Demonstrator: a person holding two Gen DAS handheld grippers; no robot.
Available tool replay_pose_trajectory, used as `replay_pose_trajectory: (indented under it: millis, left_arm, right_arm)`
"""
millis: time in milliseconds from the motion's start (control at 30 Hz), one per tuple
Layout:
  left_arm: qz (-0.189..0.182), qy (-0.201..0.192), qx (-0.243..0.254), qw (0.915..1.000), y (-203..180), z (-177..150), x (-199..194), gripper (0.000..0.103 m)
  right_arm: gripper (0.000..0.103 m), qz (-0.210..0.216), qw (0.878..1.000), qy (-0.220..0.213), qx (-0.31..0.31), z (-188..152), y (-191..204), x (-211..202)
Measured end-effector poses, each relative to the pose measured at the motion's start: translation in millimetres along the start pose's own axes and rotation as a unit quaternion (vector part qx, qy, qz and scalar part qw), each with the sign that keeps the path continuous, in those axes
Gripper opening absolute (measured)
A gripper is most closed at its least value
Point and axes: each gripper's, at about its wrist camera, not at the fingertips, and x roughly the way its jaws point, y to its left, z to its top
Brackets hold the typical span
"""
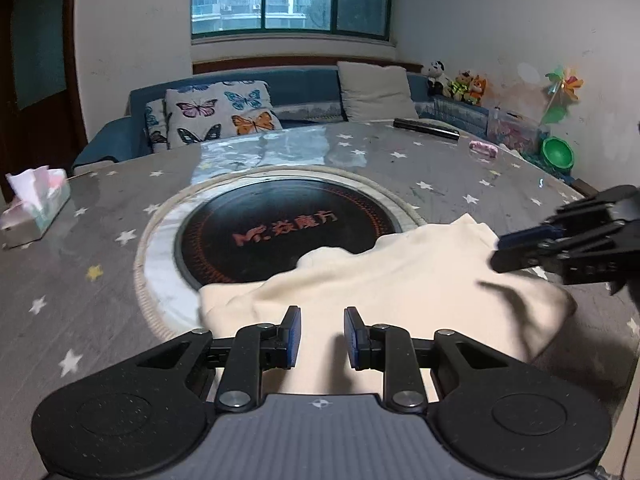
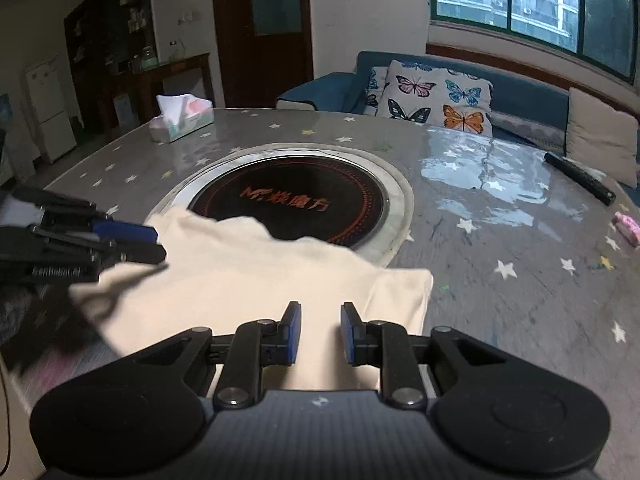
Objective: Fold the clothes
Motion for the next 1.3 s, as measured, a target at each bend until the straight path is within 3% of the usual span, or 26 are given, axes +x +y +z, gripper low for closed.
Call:
replay_pose_trajectory:
  millis: [433,733,800,867,1000,1133,1300]
  left_arm:
    - [0.007,0.034,-0.018,0.9993,16,26,57,0.023]
    - [0.003,0.020,-0.031,0.9993,21,25,45,0.025]
    - [0.009,0.014,-0.039,0.9991,25,27,37,0.032]
    - [0.020,0.010,-0.050,0.9985,33,25,28,0.049]
    - [0.042,0.003,-0.071,0.9966,50,20,9,0.059]
    - [0.064,-0.004,-0.092,0.9937,66,15,-9,0.085]
    - [0.078,-0.003,-0.120,0.9897,83,4,-25,0.093]
  right_arm:
    - [0.019,-0.005,1.000,0.008,0.020,13,-19,35]
    - [0.017,-0.016,1.000,0.008,0.015,20,-15,42]
    - [0.017,-0.007,1.000,0.005,0.002,23,-6,37]
    - [0.018,0.005,1.000,0.004,-0.012,25,5,34]
    - [0.019,0.040,0.998,0.008,-0.050,24,34,27]
    - [0.023,0.086,0.992,0.011,-0.095,18,74,23]
    - [0.028,0.130,0.977,0.020,-0.169,8,126,23]
